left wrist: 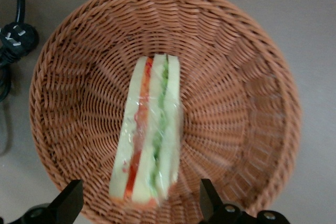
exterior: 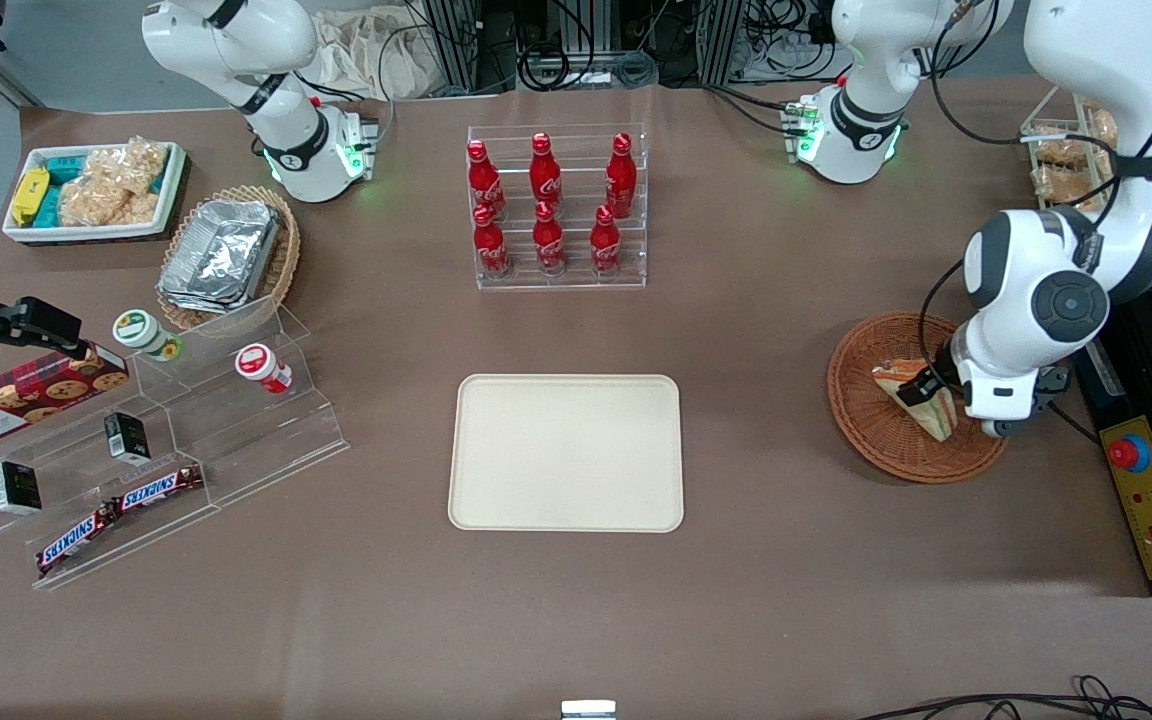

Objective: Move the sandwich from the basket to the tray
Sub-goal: 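Close the left gripper on the wrapped sandwich and lift it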

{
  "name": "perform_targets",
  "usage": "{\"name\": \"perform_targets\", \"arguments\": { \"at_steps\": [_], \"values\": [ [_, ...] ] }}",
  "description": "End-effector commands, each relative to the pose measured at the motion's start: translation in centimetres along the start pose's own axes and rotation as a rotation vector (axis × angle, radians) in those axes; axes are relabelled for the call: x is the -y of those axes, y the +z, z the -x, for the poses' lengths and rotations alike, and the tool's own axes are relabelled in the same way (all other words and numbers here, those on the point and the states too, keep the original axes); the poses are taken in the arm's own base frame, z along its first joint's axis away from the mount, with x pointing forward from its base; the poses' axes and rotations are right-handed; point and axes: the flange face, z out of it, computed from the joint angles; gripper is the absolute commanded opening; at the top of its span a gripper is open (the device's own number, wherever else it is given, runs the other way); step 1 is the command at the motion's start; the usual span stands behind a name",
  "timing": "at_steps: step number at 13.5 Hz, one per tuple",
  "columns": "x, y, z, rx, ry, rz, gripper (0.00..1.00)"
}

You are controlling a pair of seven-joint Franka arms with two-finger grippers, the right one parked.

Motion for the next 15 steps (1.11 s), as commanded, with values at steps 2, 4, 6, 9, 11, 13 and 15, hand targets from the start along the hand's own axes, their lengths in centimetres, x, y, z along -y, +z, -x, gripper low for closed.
{"name": "perform_targets", "arguments": {
  "at_steps": [2,4,6,9,11,13,15],
  "values": [
    [0.5,3.0,-0.8,-0.015,-0.023,-0.005,0.99],
    [0.2,4.3,-0.7,-0.006,-0.021,-0.006,0.6],
    [0.2,4.5,-0.7,-0.007,-0.02,-0.005,0.13],
    [-0.1,3.8,-0.8,-0.02,-0.01,0.006,0.0],
    [-0.3,0.2,-0.9,-0.06,0.009,0.04,0.0],
    [-1.2,-3.8,-0.1,-0.072,0.055,0.042,0.0],
    [-3.2,-8.6,2.0,-0.111,0.141,0.069,0.0]
  ]
}}
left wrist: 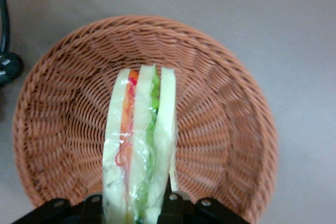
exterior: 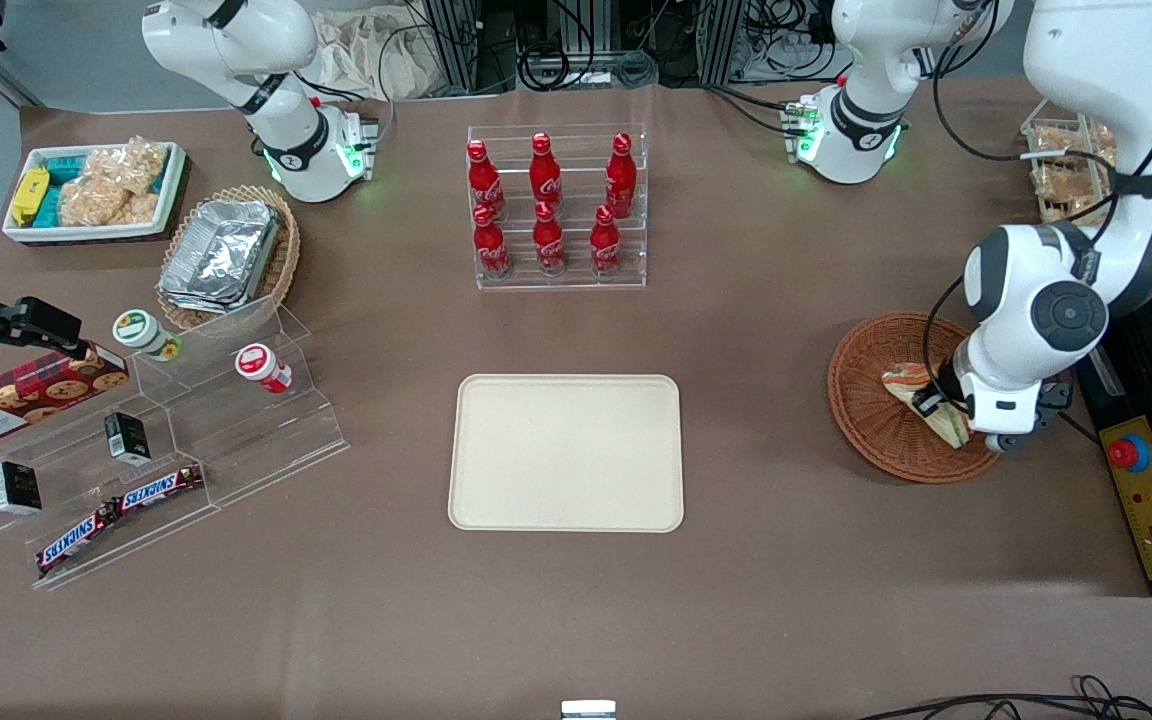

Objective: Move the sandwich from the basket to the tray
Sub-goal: 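Close the left gripper on the wrapped sandwich and lift it, then carry the sandwich with the left gripper over the cream tray and lower it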

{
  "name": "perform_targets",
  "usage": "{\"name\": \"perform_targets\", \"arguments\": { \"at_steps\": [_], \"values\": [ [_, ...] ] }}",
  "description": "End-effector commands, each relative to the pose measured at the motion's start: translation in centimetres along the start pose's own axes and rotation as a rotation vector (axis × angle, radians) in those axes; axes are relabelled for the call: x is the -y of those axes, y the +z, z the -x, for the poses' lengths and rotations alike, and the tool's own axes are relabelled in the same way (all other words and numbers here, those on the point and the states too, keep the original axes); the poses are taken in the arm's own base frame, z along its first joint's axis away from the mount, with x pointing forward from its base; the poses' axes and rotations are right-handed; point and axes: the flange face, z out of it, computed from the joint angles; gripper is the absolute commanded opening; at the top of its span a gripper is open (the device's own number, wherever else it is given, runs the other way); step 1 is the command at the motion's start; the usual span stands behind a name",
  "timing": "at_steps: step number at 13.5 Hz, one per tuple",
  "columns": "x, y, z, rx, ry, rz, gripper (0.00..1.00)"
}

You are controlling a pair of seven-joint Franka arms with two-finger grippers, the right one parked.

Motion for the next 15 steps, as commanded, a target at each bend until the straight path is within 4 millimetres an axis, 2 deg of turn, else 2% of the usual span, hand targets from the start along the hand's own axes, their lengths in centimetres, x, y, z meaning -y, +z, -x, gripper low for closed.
{"name": "perform_targets", "arguments": {
  "at_steps": [1,3,5,8,11,12,13,15],
  "values": [
    [-3.1,-6.9,2.7,-0.048,0.091,0.027,0.0],
    [-6.9,-9.4,5.4,-0.038,0.119,0.025,0.0],
    [-11.1,-10.9,9.2,-0.044,0.049,0.058,0.0],
    [-17.7,-10.8,15.3,-0.017,0.141,0.096,0.0],
    [-24.9,-8.5,20.8,0.012,0.283,0.176,0.0],
    [-26.8,-7.0,21.6,0.003,0.321,0.201,0.0],
    [-28.4,-5.0,22.5,-0.027,0.375,0.207,0.0],
    [-29.9,-1.0,23.7,-0.087,0.48,0.207,0.0]
  ]
}}
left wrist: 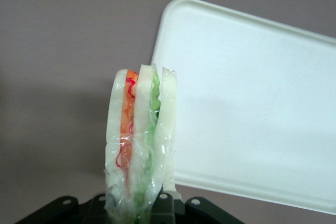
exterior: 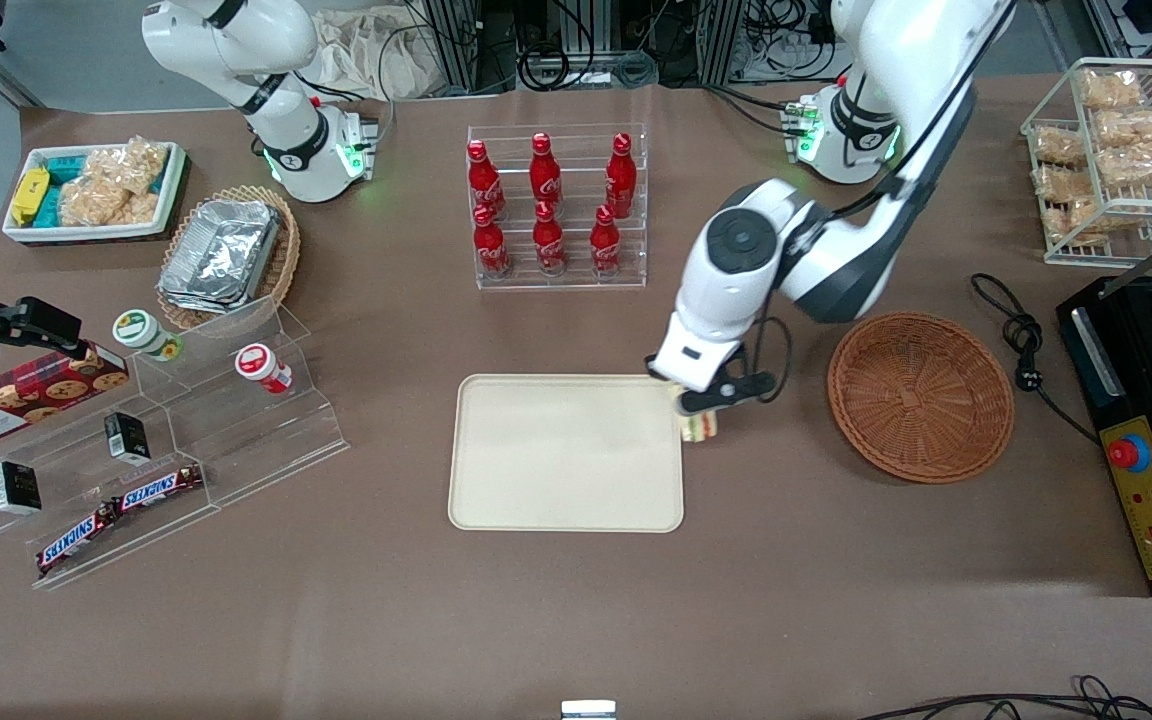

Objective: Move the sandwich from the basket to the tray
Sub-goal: 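Carry the sandwich with the left gripper over the cream tray and lower it, then open the left gripper to release the sandwich onto the tray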

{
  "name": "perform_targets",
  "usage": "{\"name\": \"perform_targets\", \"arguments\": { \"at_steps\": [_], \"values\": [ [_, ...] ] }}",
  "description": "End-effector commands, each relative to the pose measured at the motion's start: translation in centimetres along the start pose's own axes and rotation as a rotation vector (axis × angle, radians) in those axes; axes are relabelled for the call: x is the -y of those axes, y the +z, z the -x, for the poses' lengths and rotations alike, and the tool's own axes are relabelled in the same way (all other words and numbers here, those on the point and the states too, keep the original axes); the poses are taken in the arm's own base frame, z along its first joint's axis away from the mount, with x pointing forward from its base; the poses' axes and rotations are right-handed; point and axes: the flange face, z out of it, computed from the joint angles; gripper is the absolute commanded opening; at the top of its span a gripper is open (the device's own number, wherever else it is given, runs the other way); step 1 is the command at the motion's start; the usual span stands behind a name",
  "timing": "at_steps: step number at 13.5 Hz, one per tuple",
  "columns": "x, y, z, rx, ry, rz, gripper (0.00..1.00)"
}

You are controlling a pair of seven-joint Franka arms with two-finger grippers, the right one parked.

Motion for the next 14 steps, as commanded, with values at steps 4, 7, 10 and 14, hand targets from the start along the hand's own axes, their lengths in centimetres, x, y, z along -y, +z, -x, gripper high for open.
{"name": "perform_targets", "arguments": {
  "at_steps": [4,7,10,14],
  "values": [
    [-2.4,8.0,-0.1,-0.107,0.227,0.008,0.35],
    [-2.4,7.7,0.0,-0.116,0.202,0.007,0.99],
    [-2.1,3.0,-1.6,-0.18,0.096,0.031,0.99],
    [1.5,-5.8,-5.6,-0.182,-0.054,0.037,0.99]
  ]
}}
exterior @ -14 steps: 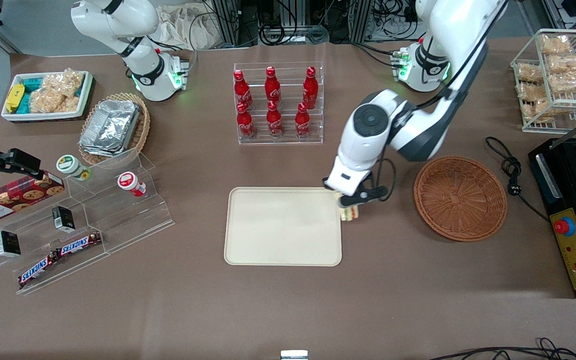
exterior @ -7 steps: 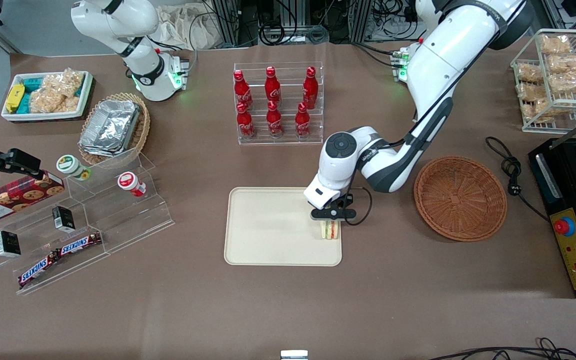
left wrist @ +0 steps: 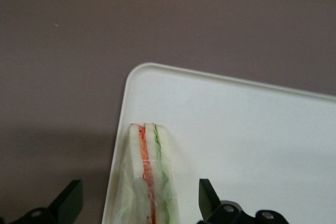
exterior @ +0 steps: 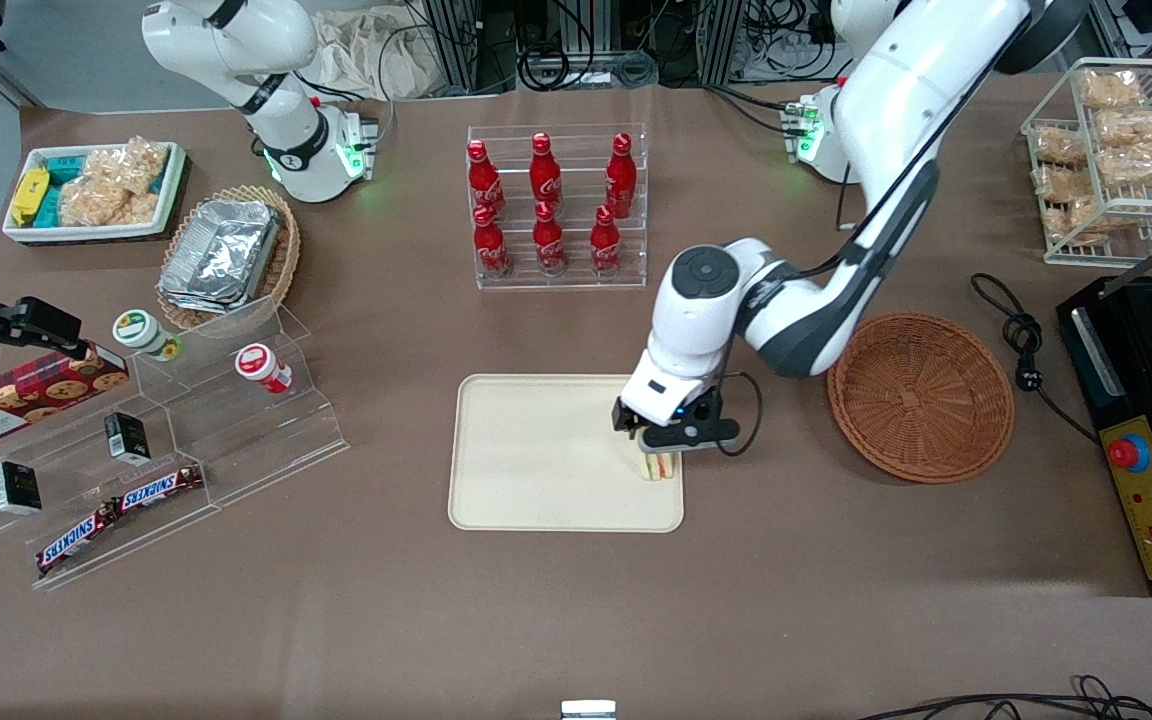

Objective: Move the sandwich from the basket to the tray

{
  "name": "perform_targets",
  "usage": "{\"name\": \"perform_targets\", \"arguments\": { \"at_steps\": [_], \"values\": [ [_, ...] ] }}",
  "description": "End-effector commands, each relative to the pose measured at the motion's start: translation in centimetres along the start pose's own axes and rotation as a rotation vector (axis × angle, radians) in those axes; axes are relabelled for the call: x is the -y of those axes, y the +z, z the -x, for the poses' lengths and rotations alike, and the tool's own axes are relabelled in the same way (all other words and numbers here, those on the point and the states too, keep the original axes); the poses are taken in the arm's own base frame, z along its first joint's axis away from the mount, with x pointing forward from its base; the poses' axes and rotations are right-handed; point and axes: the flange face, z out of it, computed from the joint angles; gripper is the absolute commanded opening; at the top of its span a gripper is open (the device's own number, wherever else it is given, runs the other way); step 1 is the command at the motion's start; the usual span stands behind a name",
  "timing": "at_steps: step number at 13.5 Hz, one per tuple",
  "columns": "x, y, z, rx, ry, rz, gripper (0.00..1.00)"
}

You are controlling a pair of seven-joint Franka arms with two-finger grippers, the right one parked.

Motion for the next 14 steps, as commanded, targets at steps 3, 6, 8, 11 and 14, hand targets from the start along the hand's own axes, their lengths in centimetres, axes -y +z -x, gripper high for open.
{"name": "perform_targets", "arguments": {
  "at_steps": [3,6,8,11,14],
  "values": [
    [5.5,-10.1,-5.7,0.029,-0.077,-0.014,0.99],
    [9.9,-16.1,-9.1,0.106,-0.112,-0.04,0.99],
    [13.4,-19.7,-9.7,0.155,-0.08,-0.07,0.99],
    [20.6,-26.5,-9.5,0.284,0.031,-0.105,0.99],
    [24.5,-30.3,-7.4,0.346,0.109,-0.143,0.99]
  ]
}}
